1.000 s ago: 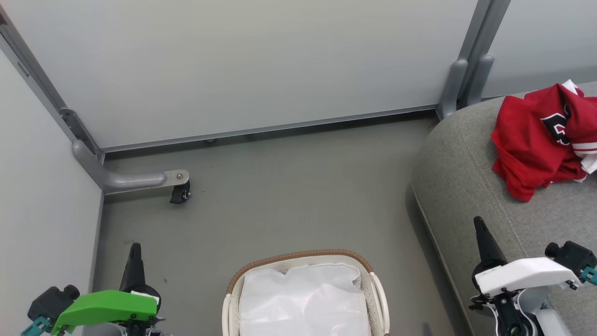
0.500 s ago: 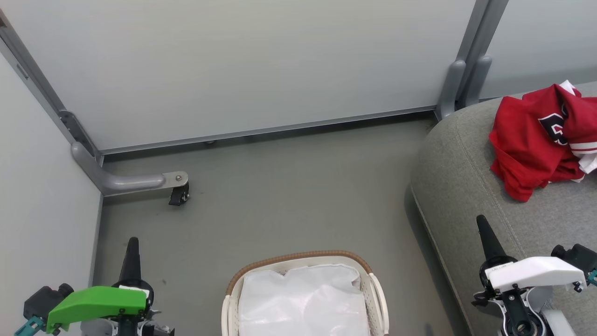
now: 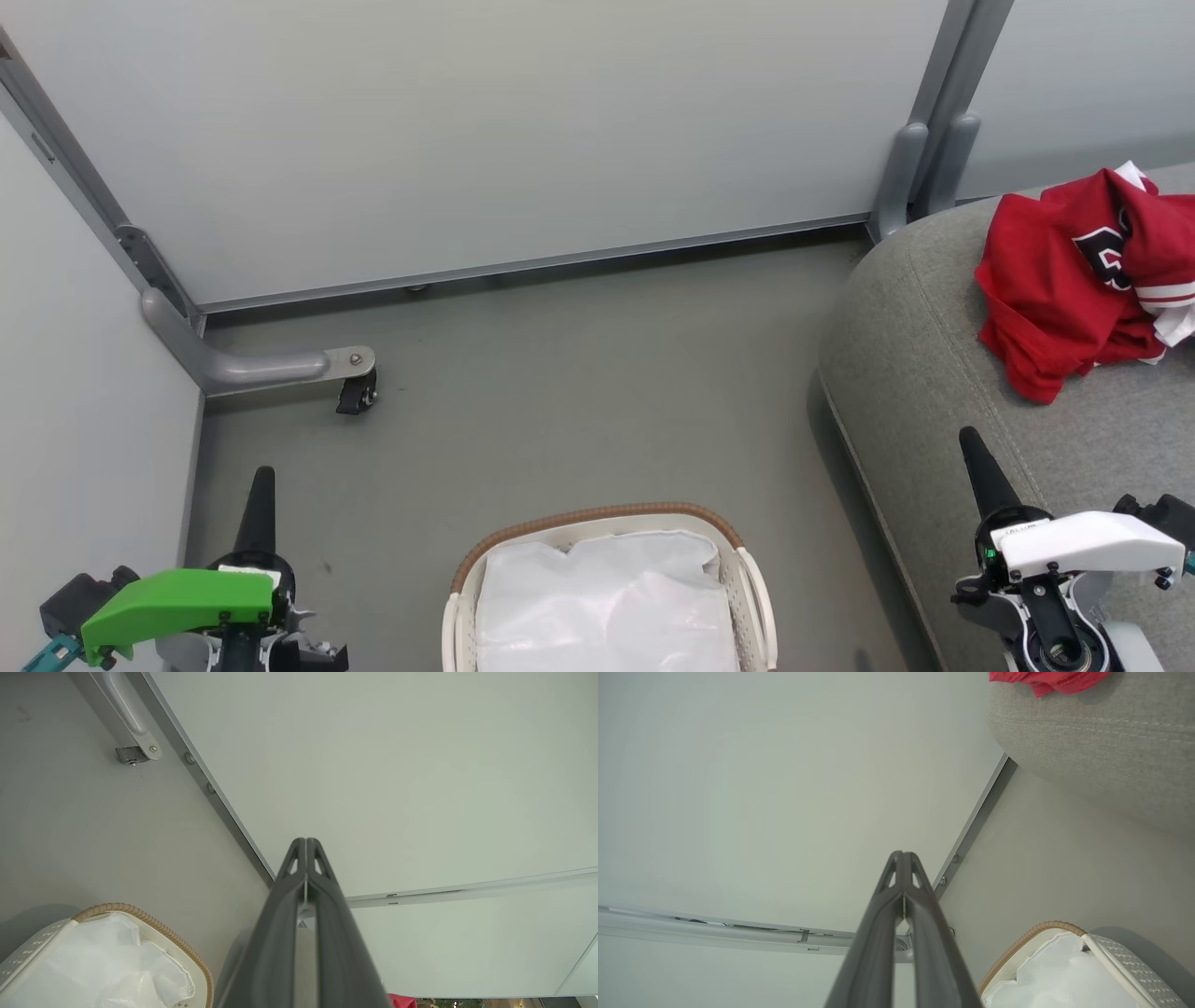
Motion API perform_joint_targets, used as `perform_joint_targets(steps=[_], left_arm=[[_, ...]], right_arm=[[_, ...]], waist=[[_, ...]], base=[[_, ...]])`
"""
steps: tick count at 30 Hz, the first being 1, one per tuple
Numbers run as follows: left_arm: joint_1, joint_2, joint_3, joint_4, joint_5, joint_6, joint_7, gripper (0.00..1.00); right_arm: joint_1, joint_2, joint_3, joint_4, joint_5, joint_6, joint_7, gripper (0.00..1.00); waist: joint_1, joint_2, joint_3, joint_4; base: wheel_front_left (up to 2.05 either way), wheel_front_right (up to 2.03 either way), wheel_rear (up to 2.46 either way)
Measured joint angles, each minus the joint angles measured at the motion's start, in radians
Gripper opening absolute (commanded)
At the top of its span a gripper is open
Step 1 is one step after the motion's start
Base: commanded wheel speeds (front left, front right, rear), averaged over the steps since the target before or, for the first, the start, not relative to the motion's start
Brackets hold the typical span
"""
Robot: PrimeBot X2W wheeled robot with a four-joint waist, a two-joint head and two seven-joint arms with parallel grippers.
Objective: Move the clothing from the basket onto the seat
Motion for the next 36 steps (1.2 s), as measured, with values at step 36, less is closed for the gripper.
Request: perform_joint_targets(steps=[36], left_arm=[[-0.022,0.001,0.03,-0.026,-0.247,-0.004,0.072,0.0]], right_arm=[[-0.001,-0.002,-0.03,-0.021,0.284,0.0,0.071,0.0]], waist=[[0.0,0.0,-0.011,-0.01]], base=[[0.0,0.0,0.0]])
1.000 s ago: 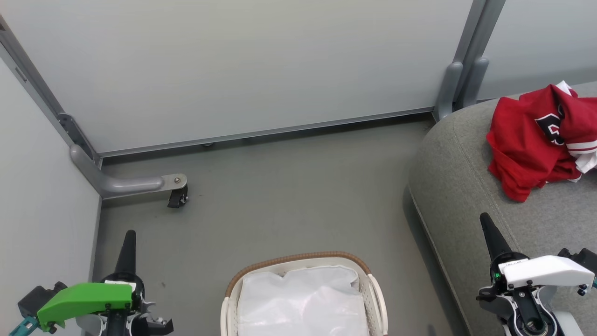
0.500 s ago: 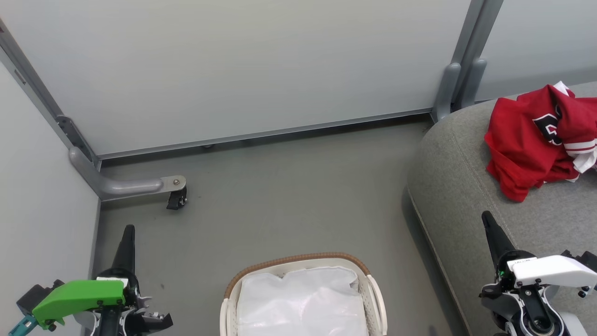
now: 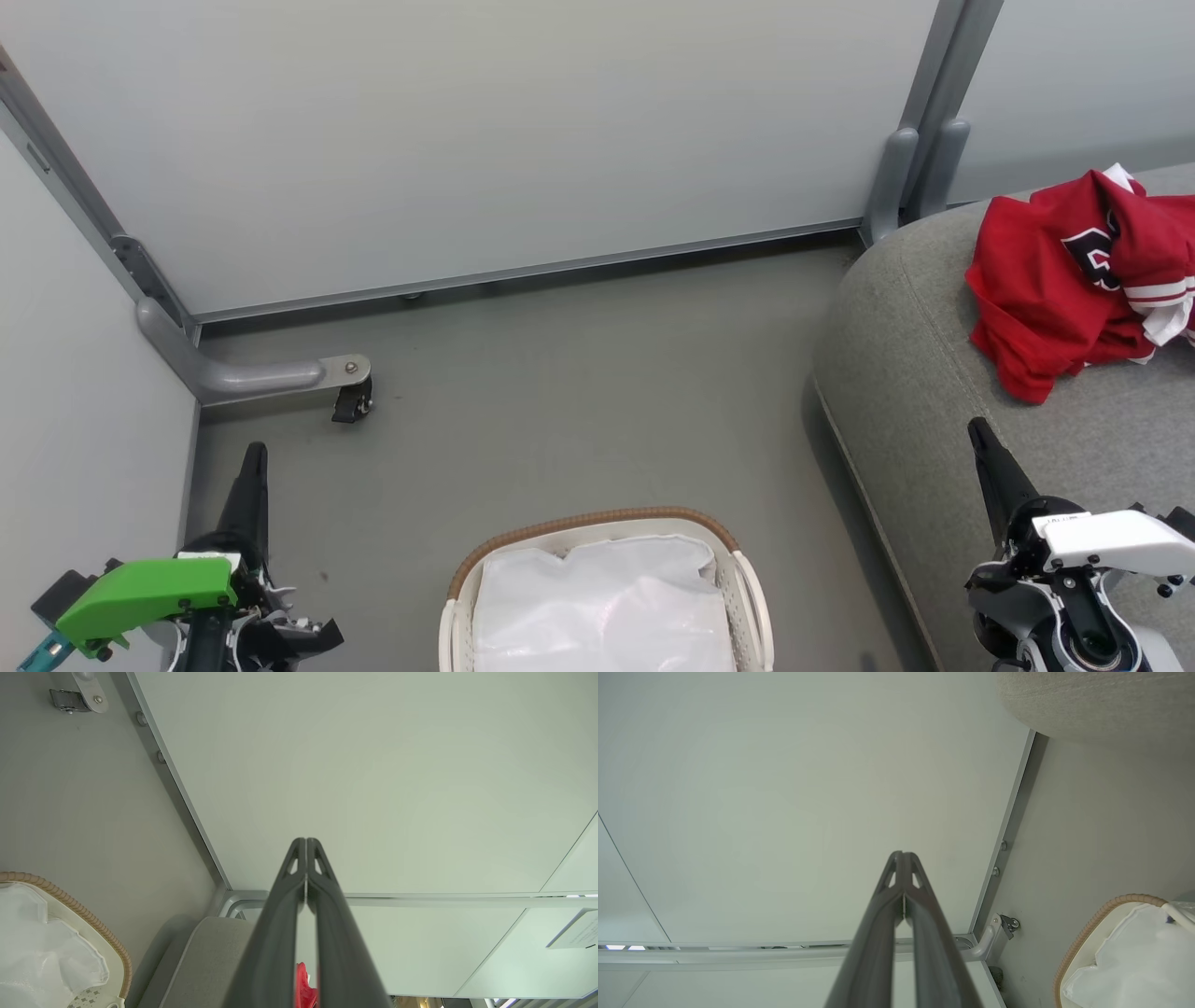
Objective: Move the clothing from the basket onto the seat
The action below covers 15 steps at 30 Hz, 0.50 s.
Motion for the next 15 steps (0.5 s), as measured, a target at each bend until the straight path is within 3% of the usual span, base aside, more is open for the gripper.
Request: perform_joint_targets(steps=[15], left_arm=[[-0.008,0.0,0.006,-0.006,-0.042,0.0,0.01,0.0]], right_arm=[[0.0,0.0,-0.005,-0.003,0.049,0.0,0.012,0.0]], waist=[[0.0,0.0,-0.002,-0.002]], base=[[0.0,0.0,0.0]])
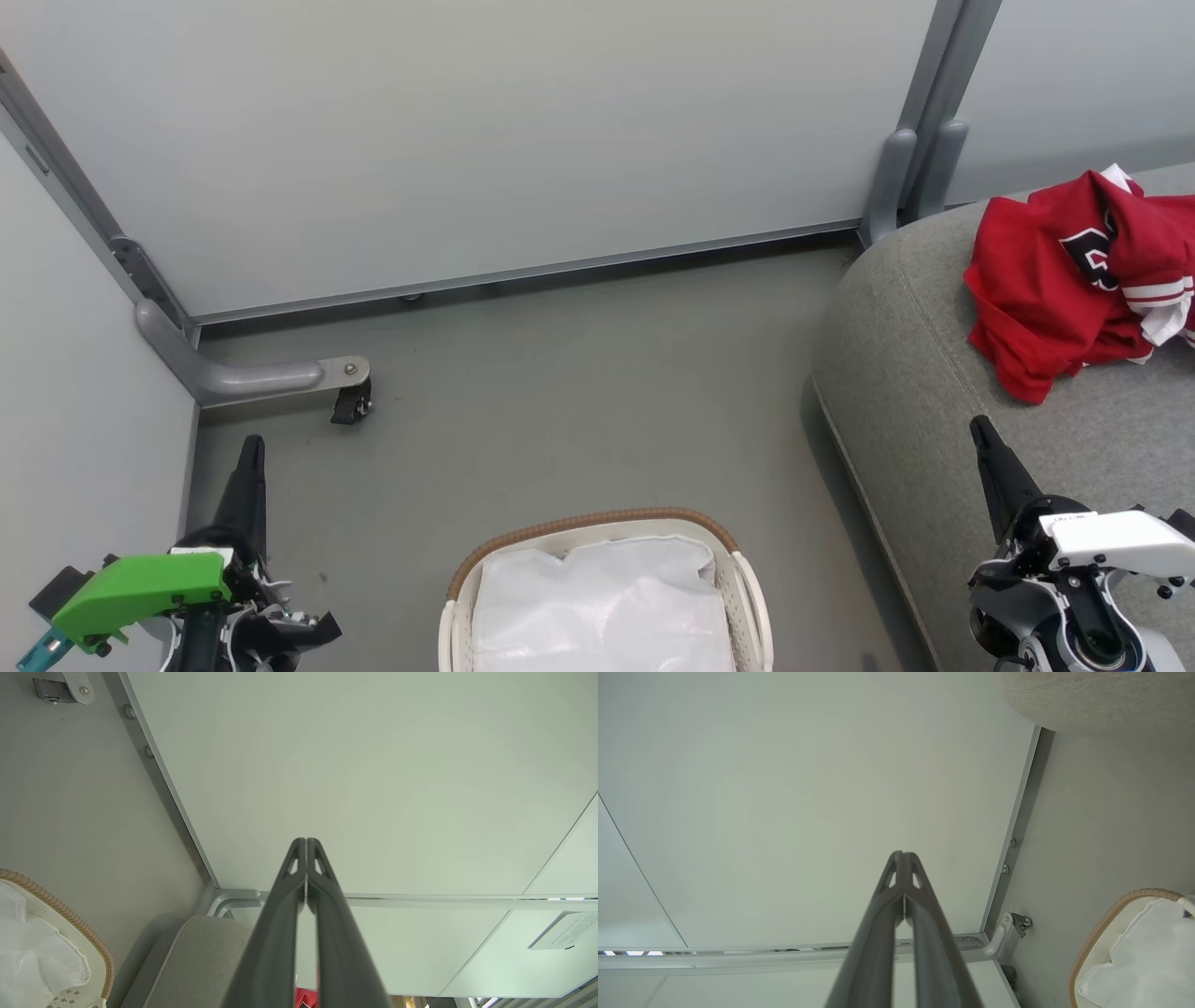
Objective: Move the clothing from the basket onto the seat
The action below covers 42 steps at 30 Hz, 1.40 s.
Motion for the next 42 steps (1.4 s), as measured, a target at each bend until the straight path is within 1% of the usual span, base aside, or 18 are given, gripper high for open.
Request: perform_joint_targets(steps=[42], left_arm=[[0.0,0.0,0.0,0.0,0.0,0.0,0.0,0.0]], right_arm=[[0.0,0.0,0.0,0.0,0.0,0.0,0.0,0.0]], waist=[[0.0,0.0,0.0,0.0]], base=[[0.0,0.0,0.0]])
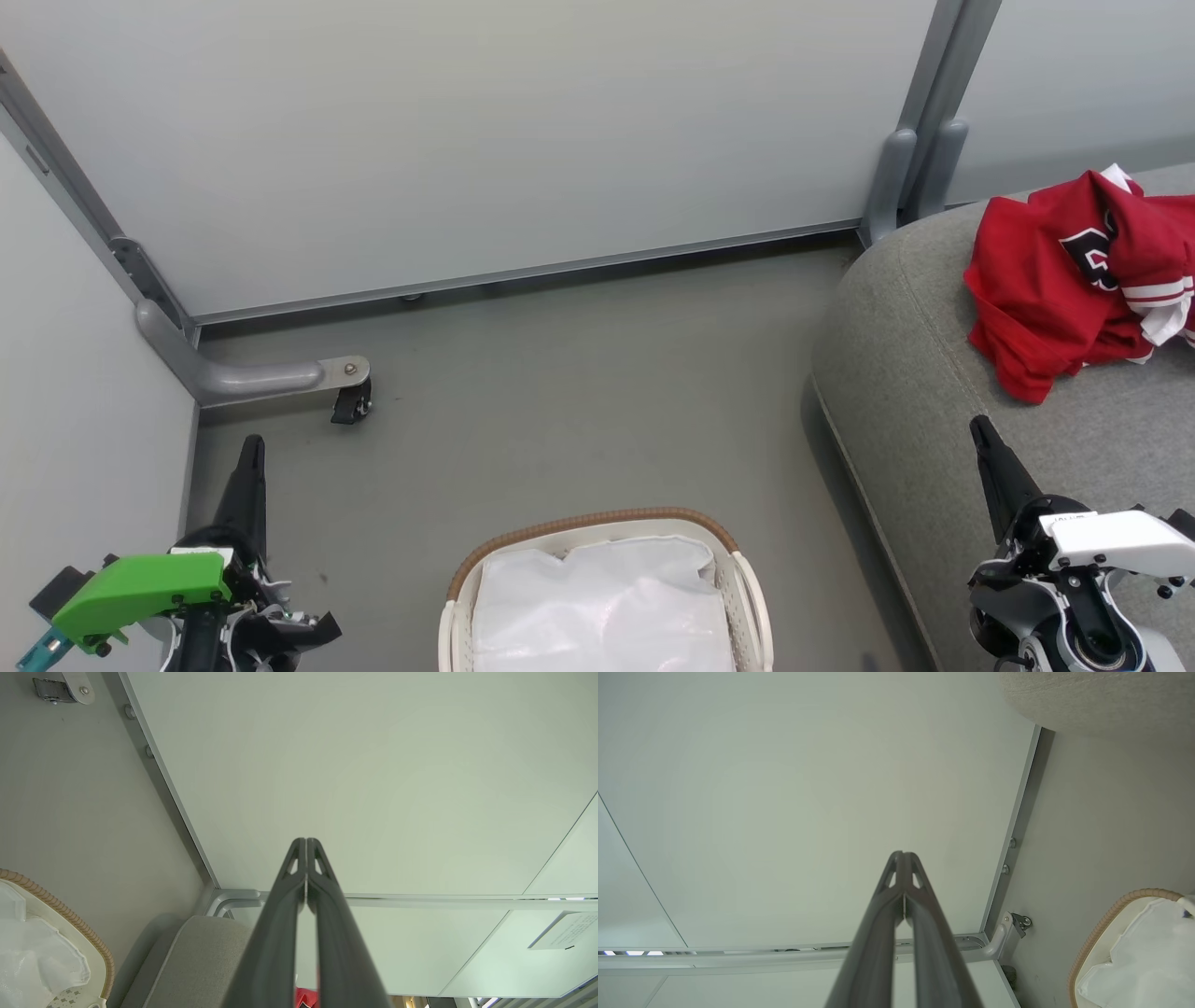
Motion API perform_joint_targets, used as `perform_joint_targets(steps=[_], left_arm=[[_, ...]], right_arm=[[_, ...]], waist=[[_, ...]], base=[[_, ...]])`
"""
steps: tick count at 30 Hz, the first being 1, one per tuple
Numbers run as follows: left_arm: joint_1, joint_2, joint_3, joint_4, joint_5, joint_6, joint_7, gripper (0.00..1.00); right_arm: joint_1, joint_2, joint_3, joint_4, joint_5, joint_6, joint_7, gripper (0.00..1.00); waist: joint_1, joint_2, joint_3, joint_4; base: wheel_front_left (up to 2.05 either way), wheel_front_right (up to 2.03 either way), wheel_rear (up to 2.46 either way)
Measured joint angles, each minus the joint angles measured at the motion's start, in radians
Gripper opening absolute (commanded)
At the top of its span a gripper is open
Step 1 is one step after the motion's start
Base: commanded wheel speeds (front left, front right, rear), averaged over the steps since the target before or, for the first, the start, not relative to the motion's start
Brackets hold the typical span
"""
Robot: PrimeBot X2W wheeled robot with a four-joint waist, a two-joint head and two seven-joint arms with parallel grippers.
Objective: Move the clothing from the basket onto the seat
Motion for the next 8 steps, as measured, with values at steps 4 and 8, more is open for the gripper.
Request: perform_joint_targets(steps=[4,8], left_arm=[[0.0,0.0,0.0,0.0,0.0,0.0,0.0,0.0],[0.0,0.0,0.0,0.0,0.0,0.0,0.0,0.0]], right_arm=[[0.0,0.0,0.0,0.0,0.0,0.0,0.0,0.0],[0.0,0.0,0.0,0.0,0.0,0.0,0.0,0.0]], waist=[[0.0,0.0,0.0,0.0],[0.0,0.0,0.0,0.0]], base=[[0.0,0.0,0.0],[0.0,0.0,0.0]])
